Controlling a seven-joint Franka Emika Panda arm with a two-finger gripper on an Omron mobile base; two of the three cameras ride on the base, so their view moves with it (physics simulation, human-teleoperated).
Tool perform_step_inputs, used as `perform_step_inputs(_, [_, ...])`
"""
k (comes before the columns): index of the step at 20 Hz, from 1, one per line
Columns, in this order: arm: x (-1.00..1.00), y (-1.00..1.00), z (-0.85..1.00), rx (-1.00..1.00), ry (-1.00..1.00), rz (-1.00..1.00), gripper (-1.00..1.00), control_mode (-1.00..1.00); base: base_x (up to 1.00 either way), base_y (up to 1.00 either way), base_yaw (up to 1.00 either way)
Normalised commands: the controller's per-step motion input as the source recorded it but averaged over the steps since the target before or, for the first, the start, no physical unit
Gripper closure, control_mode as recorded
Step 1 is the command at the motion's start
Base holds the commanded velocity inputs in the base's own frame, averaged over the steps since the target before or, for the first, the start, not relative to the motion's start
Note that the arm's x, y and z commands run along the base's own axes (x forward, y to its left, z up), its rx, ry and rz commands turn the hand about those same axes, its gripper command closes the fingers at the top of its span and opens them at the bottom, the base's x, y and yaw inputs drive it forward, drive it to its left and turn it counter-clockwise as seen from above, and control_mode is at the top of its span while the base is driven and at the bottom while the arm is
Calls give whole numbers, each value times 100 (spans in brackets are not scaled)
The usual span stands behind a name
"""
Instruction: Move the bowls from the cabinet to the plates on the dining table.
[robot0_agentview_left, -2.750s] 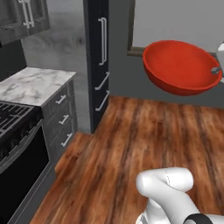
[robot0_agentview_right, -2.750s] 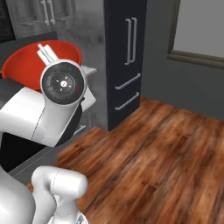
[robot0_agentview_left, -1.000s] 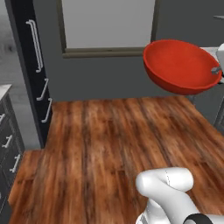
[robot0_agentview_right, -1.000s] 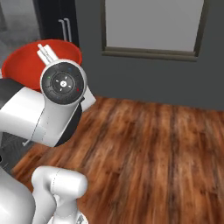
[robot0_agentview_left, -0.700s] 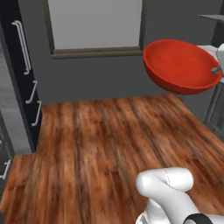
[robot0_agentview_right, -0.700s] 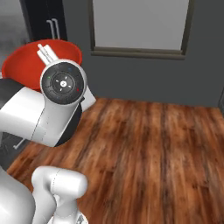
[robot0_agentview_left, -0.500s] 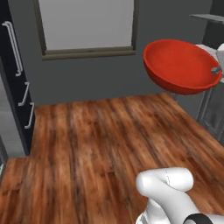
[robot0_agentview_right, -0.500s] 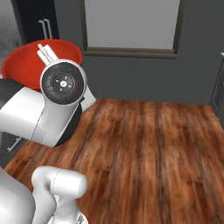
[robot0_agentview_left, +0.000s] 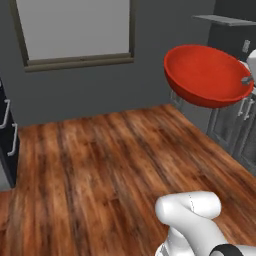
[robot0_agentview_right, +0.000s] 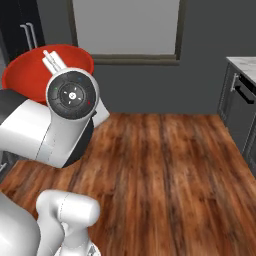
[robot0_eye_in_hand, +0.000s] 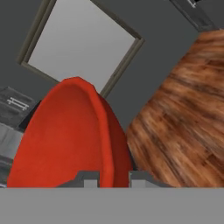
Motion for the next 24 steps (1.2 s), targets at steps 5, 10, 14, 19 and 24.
perform_step_inputs(5, [0,0,0,0,0,0,100,100,0,3,-25])
perform_step_inputs(10, [0,0,0,0,0,0,100,100,0,3,-25])
perform_step_inputs(14, [0,0,0,0,0,0,100,100,0,3,-25])
perform_step_inputs(19, [0,0,0,0,0,0,100,100,0,3,-25])
perform_step_inputs(24, [0,0,0,0,0,0,100,100,0,3,-25])
